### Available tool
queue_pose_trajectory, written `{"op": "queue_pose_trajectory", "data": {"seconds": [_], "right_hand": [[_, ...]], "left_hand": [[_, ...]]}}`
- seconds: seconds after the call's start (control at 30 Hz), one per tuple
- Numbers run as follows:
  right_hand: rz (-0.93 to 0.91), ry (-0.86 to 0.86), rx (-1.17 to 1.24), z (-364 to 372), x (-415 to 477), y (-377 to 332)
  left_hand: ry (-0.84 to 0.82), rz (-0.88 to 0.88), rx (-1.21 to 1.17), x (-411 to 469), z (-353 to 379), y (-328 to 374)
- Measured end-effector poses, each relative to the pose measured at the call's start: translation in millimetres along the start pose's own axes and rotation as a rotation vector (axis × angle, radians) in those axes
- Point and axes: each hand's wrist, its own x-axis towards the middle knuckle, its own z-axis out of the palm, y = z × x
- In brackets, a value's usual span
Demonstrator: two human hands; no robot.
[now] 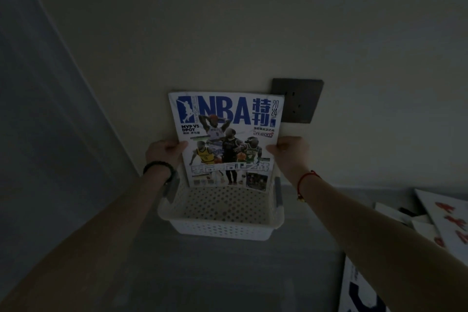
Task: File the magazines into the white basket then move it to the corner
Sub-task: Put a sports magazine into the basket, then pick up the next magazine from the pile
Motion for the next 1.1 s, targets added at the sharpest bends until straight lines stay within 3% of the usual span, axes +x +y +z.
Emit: {"op": "queue_pose_trajectory", "data": {"seconds": [0.23,0.5,0.67,0.9,1.1], "right_hand": [[0.071,0.009,0.034,3.7,3.9,-0.4],[0.083,0.034,0.149,4.7,-0.9,3.4],[0.105,0.001,0.052,-1.5,-0.9,7.6],[0.081,0.034,-0.078,-55.2,-36.4,42.2],[0.131,0.061,-0.046,-127.9,-89.6,89.9]], "left_hand": [[-0.065,-0.044,0.03,1.1,-0.8,-6.6],[0.013,0.027,0.006,4.8,2.8,-3.2],[0.016,-0.034,0.0,1.2,1.7,-7.2],[0.077,0.037,-0.023,-32.8,-10.2,-4.3],[-0.094,0.074,-0.111,-109.6,14.1,12.8]]}}
